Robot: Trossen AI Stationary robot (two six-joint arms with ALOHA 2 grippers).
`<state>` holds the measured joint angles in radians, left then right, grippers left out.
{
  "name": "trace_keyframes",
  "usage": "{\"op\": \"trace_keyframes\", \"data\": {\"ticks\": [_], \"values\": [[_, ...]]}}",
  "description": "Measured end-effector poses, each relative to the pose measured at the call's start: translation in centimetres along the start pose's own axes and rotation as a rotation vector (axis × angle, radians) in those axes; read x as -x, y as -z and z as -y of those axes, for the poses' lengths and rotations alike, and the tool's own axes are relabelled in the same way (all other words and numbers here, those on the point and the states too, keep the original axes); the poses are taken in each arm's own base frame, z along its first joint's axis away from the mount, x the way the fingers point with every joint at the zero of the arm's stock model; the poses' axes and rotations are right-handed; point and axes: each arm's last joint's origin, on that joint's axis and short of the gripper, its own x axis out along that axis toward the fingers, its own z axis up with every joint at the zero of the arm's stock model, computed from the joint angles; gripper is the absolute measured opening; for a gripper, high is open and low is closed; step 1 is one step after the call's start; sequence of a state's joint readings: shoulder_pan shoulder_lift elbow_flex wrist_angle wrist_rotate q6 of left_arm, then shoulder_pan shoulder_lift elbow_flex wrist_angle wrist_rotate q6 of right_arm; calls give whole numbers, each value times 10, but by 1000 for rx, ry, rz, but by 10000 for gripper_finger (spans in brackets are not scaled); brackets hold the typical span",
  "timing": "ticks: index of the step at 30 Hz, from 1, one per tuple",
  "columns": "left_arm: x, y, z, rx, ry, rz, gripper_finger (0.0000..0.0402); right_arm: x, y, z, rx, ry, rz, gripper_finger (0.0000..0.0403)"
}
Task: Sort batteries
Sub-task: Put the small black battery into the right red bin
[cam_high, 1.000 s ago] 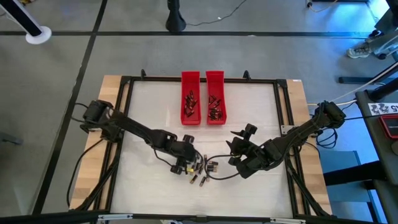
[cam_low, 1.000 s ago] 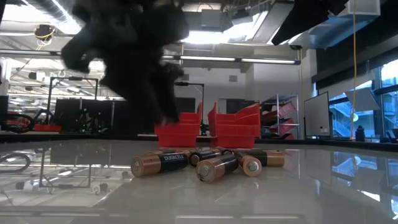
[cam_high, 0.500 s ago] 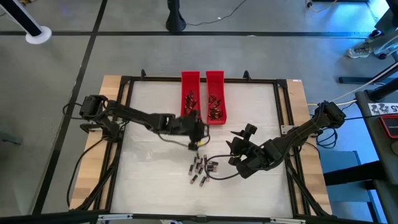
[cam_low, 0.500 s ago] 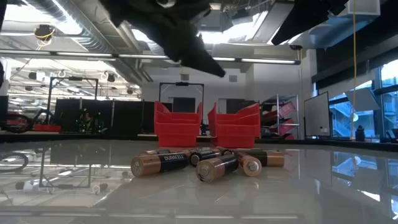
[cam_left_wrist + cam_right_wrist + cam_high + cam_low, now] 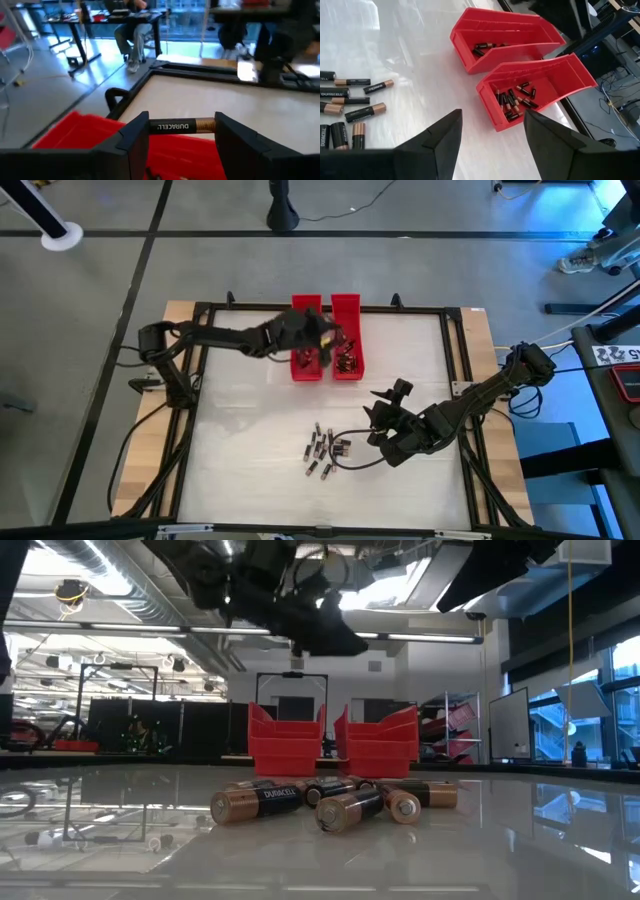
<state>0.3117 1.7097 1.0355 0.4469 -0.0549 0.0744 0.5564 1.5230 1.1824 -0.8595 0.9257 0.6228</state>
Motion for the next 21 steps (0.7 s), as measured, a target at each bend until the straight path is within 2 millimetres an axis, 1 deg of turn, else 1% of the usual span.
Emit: {"op": "trace_keyframes", "data": {"ticks": [3, 5, 10, 14, 21], "values": [[-10, 5, -17, 89, 23, -2, 179, 0, 0, 0, -2, -1, 2, 214], [-18, 8, -22, 137, 55, -11, 179, 0, 0, 0, -4, -2, 3, 214], [-30, 15, -21, 158, 97, -34, 182, 0, 0, 0, -4, -1, 2, 214], [-32, 20, -19, 138, 105, -55, 197, 0, 0, 0, -4, -2, 3, 214], [-32, 19, -17, 167, 107, -49, 216, 0, 0, 0, -3, -1, 2, 214]]}}
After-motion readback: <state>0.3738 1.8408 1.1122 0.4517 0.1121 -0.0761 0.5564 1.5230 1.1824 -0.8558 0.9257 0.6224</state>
